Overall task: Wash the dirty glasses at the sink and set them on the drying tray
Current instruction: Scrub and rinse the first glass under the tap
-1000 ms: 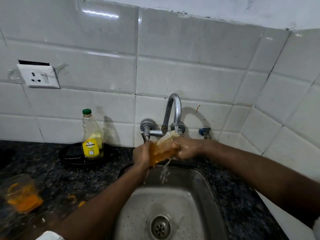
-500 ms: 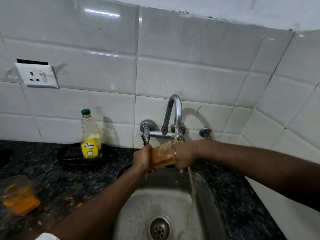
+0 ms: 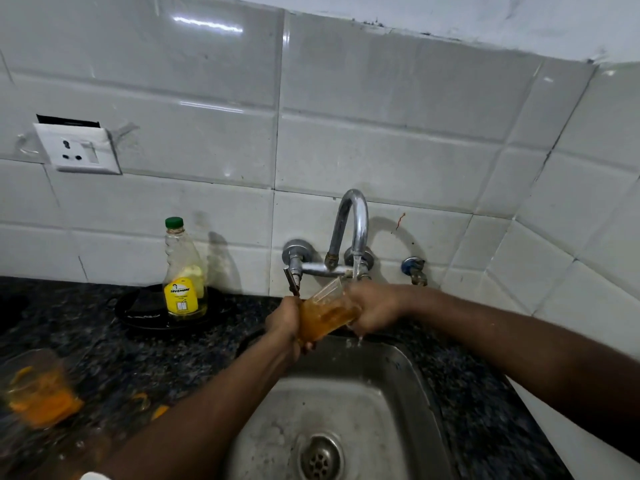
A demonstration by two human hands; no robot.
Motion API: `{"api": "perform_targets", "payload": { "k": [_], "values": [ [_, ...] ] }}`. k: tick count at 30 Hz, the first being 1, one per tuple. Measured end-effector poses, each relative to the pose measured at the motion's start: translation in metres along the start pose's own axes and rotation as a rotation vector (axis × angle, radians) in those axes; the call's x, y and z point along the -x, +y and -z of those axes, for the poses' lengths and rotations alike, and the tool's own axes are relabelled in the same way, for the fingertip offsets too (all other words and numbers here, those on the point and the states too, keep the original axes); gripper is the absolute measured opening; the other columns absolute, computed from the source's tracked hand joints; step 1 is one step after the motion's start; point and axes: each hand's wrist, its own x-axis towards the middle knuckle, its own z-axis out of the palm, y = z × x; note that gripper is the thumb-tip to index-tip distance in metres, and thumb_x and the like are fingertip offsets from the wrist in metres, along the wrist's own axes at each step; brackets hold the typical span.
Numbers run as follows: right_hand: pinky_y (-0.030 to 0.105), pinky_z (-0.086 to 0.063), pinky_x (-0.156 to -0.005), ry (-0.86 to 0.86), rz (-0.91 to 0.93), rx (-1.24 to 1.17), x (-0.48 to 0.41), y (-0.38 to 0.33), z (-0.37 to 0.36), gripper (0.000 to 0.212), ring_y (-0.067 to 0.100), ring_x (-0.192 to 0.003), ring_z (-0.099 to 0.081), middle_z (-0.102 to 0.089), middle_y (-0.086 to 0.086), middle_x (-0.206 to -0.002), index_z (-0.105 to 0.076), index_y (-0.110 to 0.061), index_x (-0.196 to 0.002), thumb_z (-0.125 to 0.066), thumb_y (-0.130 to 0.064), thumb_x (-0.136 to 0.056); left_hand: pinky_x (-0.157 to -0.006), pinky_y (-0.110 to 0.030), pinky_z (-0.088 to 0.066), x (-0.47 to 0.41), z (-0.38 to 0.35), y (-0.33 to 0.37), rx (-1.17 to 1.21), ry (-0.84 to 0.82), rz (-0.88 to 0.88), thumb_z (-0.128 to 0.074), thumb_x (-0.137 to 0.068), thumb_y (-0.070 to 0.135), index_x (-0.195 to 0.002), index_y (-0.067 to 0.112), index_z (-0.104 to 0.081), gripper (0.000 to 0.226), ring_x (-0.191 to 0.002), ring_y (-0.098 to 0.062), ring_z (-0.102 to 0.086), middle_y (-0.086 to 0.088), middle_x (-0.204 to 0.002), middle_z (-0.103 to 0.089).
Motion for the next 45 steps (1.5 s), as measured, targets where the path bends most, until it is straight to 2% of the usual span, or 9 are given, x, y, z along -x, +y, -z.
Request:
{"api": "perform_targets", "payload": {
  "k": [5,11,17,22,28,33,39,43,45],
  "values": [
    [0.032,-0.058,-0.079,0.405,-0.153,-0.733,-0.003,-0.01,-0.019,0.041,0.025,-0.084,-0.073,-0.076,0.011,-0.091,-0.067,-0.015,-0.1,-0.045,-0.049,-0.1,-0.038,-0.024,-0.04,0.017,-0.009,-0.004,0.051,0.133,-0.048,-0.055,-0.094,0.033,-0.095,0.004,-0.065,0.031,-0.056,-0.028,-0.063,-0.019,-0.086,-0.071],
    [0.046,-0.059,-0.065,1.052,-0.226,-0.455,-0.024,-0.013,-0.047,0.05,0.024,-0.057,-0.069,-0.069,0.009,-0.06,-0.061,-0.017,-0.065,-0.041,-0.041,-0.104,-0.066,-0.038,-0.058,0.027,-0.02,-0.016,-0.141,0.26,-0.367,-0.056,-0.094,0.04,-0.078,0.015,-0.069,0.033,-0.075,-0.028,-0.066,-0.008,-0.078,-0.067],
    [0.033,-0.058,-0.05,1.026,-0.079,-0.437,-0.015,-0.016,-0.06,0.038,0.013,-0.05,-0.067,-0.066,0.007,-0.059,-0.062,-0.006,-0.078,-0.049,-0.031,-0.103,-0.039,-0.019,-0.041,0.038,-0.003,0.013,-0.063,-0.204,0.107,-0.041,-0.101,0.04,-0.103,0.007,-0.058,0.037,-0.06,-0.023,-0.056,-0.017,-0.089,-0.064],
    [0.031,-0.055,-0.054,1.131,-0.258,-0.774,-0.019,-0.021,-0.06,0.042,0.016,-0.046,-0.064,-0.064,0.005,-0.053,-0.066,-0.001,-0.078,-0.051,-0.032,-0.101,-0.058,-0.021,-0.044,0.041,-0.011,-0.012,-0.227,0.23,-0.667,-0.062,-0.091,0.035,-0.081,0.011,-0.065,0.025,-0.074,-0.023,-0.058,-0.004,-0.076,-0.065],
    [0.045,-0.06,-0.057,1.04,-0.096,-0.635,-0.012,-0.02,-0.07,0.037,0.024,-0.052,-0.069,-0.069,0.014,-0.06,-0.06,-0.006,-0.075,-0.053,-0.032,-0.101,-0.047,-0.026,-0.044,0.04,-0.001,0.006,-0.202,-0.121,-0.009,-0.041,-0.099,0.041,-0.107,0.009,-0.058,0.037,-0.066,-0.027,-0.06,-0.02,-0.095,-0.066],
    [0.04,-0.059,-0.06,1.114,-0.222,-0.954,-0.018,-0.023,-0.061,0.038,0.027,-0.053,-0.067,-0.067,0.011,-0.056,-0.063,-0.009,-0.072,-0.054,-0.034,-0.099,-0.054,-0.016,-0.041,0.049,-0.008,-0.005,-0.331,0.249,-0.769,-0.06,-0.096,0.026,-0.085,0.009,-0.068,0.021,-0.074,-0.021,-0.061,-0.006,-0.08,-0.068],
    [0.048,-0.061,-0.058,1.097,-0.133,-0.821,-0.016,-0.026,-0.066,0.037,0.026,-0.052,-0.069,-0.068,0.012,-0.056,-0.064,0.002,-0.082,-0.055,-0.029,-0.099,-0.046,-0.026,-0.045,0.044,-0.003,0.021,-0.338,-0.061,-0.069,-0.044,-0.099,0.038,-0.097,0.007,-0.057,0.034,-0.06,-0.027,-0.06,-0.021,-0.089,-0.067],
    [0.038,-0.056,-0.055,1.153,-0.203,-1.037,-0.021,-0.028,-0.062,0.037,0.024,-0.046,-0.064,-0.063,0.008,-0.05,-0.063,-0.005,-0.072,-0.054,-0.029,-0.099,-0.061,-0.026,-0.046,0.041,-0.004,-0.002,-0.248,0.28,-0.821,-0.062,-0.095,0.024,-0.083,0.009,-0.066,0.02,-0.073,-0.028,-0.066,-0.009,-0.078,-0.068],
    [0.035,-0.054,-0.053,1.149,-0.149,-1.062,-0.021,-0.033,-0.059,0.037,0.023,-0.047,-0.063,-0.062,0.006,-0.051,-0.06,-0.012,-0.069,-0.053,-0.03,-0.1,-0.059,-0.025,-0.045,0.039,-0.004,-0.003,-0.261,0.289,-0.906,-0.063,-0.093,0.018,-0.078,0.011,-0.067,0.017,-0.069,-0.027,-0.064,-0.005,-0.07,-0.066]
  ]
}}
